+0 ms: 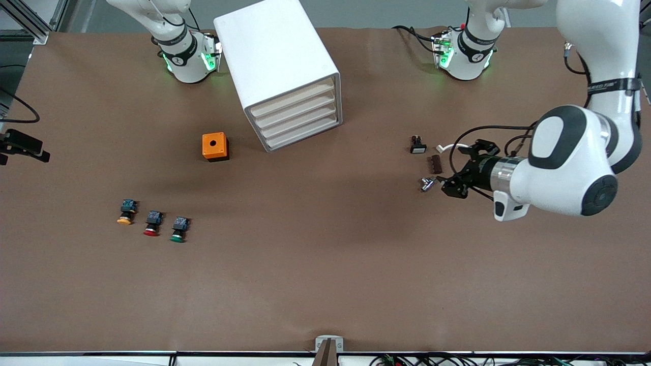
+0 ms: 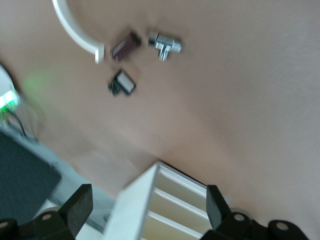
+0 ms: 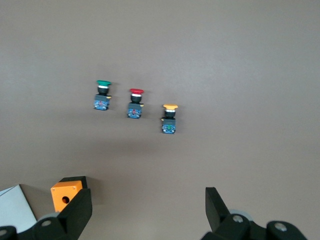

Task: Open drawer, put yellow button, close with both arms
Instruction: 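Move the left gripper to the drawer while the right gripper reaches buttons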

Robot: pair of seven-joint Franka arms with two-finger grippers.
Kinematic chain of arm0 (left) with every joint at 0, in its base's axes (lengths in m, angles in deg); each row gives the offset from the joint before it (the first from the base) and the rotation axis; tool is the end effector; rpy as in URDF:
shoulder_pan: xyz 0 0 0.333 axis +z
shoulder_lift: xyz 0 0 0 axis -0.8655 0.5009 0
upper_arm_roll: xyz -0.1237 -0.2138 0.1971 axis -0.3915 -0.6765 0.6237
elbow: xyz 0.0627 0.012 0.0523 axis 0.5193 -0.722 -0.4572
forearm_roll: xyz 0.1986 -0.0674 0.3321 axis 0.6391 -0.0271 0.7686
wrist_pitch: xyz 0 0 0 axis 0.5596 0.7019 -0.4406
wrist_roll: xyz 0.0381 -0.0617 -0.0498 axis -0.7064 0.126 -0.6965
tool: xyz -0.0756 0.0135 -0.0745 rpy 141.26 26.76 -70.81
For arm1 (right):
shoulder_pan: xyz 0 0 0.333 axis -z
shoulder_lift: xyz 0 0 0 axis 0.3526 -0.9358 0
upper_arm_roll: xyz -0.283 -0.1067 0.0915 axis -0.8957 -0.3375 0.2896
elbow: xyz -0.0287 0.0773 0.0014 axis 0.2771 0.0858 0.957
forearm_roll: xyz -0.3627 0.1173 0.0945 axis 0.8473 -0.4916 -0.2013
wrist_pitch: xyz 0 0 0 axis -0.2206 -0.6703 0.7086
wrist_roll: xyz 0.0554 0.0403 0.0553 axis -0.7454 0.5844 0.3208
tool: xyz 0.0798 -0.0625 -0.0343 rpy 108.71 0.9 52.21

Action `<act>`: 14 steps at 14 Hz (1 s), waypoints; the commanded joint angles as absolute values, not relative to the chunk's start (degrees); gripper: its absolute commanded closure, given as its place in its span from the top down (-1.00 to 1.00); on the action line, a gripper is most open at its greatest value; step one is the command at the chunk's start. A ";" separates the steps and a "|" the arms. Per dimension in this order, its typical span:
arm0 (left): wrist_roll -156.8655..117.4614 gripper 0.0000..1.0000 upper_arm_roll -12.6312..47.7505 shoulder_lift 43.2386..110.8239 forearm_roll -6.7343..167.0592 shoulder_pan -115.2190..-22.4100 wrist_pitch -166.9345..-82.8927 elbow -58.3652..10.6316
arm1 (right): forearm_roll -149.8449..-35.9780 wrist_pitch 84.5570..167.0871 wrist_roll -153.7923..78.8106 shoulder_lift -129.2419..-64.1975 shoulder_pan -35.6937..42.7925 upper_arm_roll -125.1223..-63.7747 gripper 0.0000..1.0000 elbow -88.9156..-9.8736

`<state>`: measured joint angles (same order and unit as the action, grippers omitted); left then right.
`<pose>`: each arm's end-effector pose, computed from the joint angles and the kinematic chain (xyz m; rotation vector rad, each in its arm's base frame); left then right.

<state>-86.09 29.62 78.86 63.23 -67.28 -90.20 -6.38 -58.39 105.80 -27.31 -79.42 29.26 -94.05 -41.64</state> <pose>0.6146 -0.1893 0.4047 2.4953 1.5013 -1.0387 0.5769 -0.1334 0.5618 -3.1017 -0.0355 0.0372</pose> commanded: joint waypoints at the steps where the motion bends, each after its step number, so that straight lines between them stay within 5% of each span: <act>1: -99.25 1.00 29.47 82.25 58.93 -69.17 -88.70 -3.70 | -59.49 107.58 -26.35 -82.91 31.28 -93.48 1.00 -41.34; 8: -132.22 1.00 23.67 91.30 49.97 -71.45 -85.80 -1.41 | -59.14 113.28 -26.35 -91.35 33.66 -93.39 1.00 -43.26; 14: -146.03 1.00 19.19 94.03 43.72 -72.15 -85.80 -1.76 | -59.58 129.54 -26.35 -95.83 33.48 -93.22 1.00 -53.29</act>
